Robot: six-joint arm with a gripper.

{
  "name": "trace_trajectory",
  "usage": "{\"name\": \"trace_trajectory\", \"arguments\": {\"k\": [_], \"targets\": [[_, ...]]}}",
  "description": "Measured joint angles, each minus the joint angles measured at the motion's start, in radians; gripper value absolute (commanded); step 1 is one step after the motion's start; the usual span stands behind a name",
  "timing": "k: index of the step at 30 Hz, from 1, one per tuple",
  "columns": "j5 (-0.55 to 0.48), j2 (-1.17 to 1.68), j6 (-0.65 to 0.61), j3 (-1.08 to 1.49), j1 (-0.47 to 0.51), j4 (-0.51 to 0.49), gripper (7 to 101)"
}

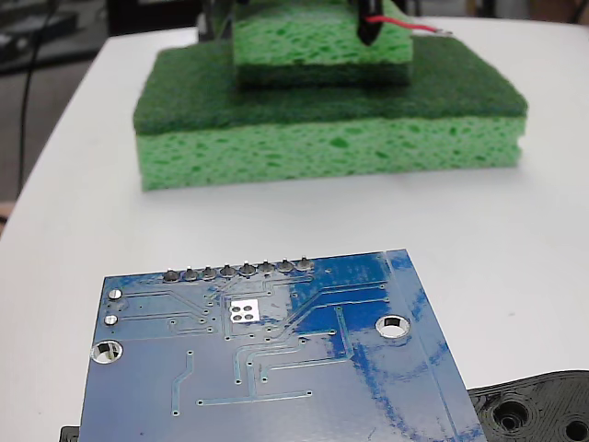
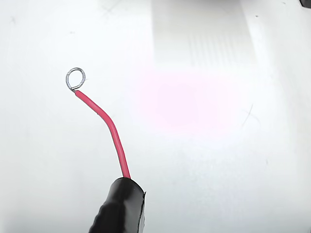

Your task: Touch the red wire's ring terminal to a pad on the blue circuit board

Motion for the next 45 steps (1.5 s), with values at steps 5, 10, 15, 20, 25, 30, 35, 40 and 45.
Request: {"name": "trace_trajectory", "arguments": {"k": [5,10,15,20,25,30,35,40,45], "targets": [[0.000,-0.017,-0.008,-0.072,-0.003,-0.023,100.3],[0.003,-0.160,-0.023,-0.181,0.034,-0.072,100.3],[-0.043,-0.407,-0.058,-0.350,0.095,-0.121,100.3],[-0.051,-0.614,-0.080,-0.489,0.156,-0.127,100.3],[-0.057,-0.719,-0.077,-0.555,0.190,-0.169,100.3],[-0.077,-0.894,-0.064,-0.664,0.215,-0.178,100.3],[-0.094,-1.008,-0.057,-0.732,0.262,-0.155,100.3],[-0.109,-1.055,-0.035,-0.769,0.279,-0.124,100.3],[-0.098,-1.108,-0.003,-0.824,0.267,-0.081,100.3]]}}
